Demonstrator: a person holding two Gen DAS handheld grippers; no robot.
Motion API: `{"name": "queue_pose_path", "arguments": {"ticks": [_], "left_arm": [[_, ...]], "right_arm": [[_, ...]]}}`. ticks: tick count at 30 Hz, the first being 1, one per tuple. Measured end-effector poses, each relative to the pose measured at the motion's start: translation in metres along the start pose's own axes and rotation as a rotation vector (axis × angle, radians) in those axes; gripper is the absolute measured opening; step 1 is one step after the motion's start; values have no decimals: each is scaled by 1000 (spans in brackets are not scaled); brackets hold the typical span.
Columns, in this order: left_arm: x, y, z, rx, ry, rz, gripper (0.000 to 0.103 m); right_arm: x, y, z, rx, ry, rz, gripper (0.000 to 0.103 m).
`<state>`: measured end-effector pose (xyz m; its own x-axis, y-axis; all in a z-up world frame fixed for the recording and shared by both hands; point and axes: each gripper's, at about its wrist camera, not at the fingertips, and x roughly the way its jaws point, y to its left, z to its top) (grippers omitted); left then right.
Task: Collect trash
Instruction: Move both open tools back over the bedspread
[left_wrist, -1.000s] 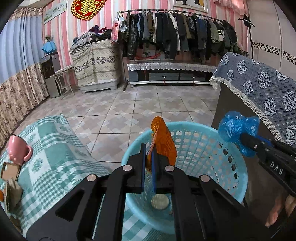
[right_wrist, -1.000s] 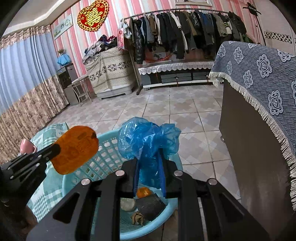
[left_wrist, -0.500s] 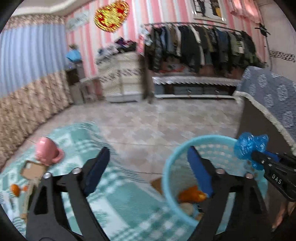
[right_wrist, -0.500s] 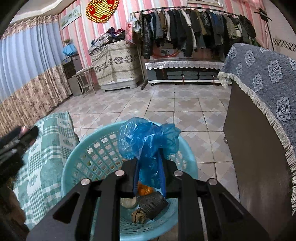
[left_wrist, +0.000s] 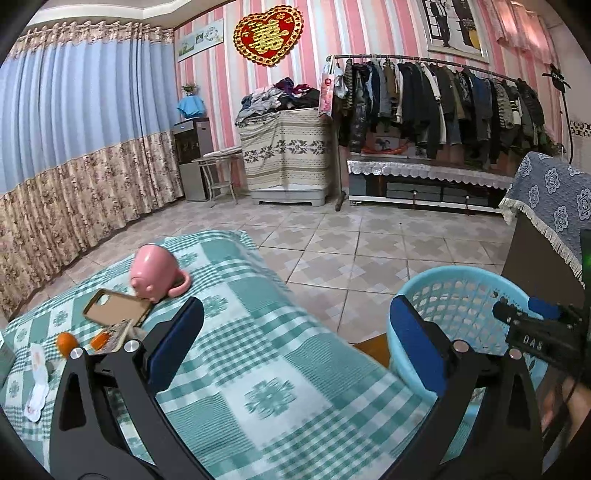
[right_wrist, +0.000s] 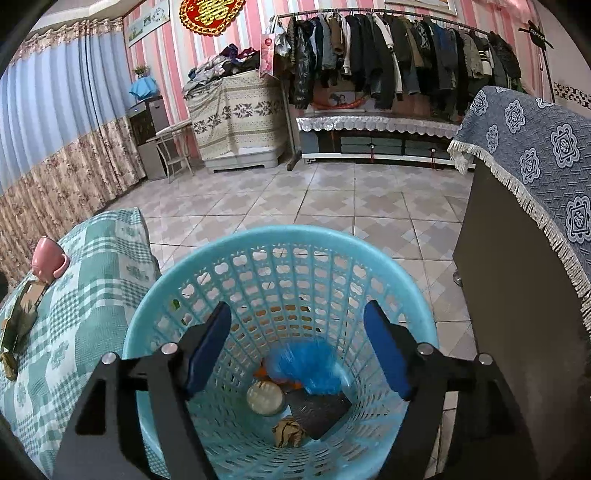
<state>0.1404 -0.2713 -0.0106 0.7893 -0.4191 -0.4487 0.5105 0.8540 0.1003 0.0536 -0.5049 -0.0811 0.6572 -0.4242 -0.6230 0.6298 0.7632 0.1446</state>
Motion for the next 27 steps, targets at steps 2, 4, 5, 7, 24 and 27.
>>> {"name": "queue_pose_path", "arguments": {"ticks": [2,4,5,7,24,27], "left_arm": [[-6,8,-2,-4,-7,14,98],[-12,16,-5,-21,-6,16,98],[-15,20,-5,-32,-4,14,98],[-20,29,-7,-44,-4,23,98],[-92,132,-21,-149,-52,172,98],[-103,154,-27,-167,-55,212,98]], "right_arm": [[-1,1,-2,1,2,-2,81],[-3,2,-2,1,1,-5,86],[-5,4,-3,-1,-3,-10,88],[-9,9,-3,-10,-11,-11,90],[-50,65,-8,-124,-133,23,96],[-54,73,-11,-130,-138,40,96]]}}
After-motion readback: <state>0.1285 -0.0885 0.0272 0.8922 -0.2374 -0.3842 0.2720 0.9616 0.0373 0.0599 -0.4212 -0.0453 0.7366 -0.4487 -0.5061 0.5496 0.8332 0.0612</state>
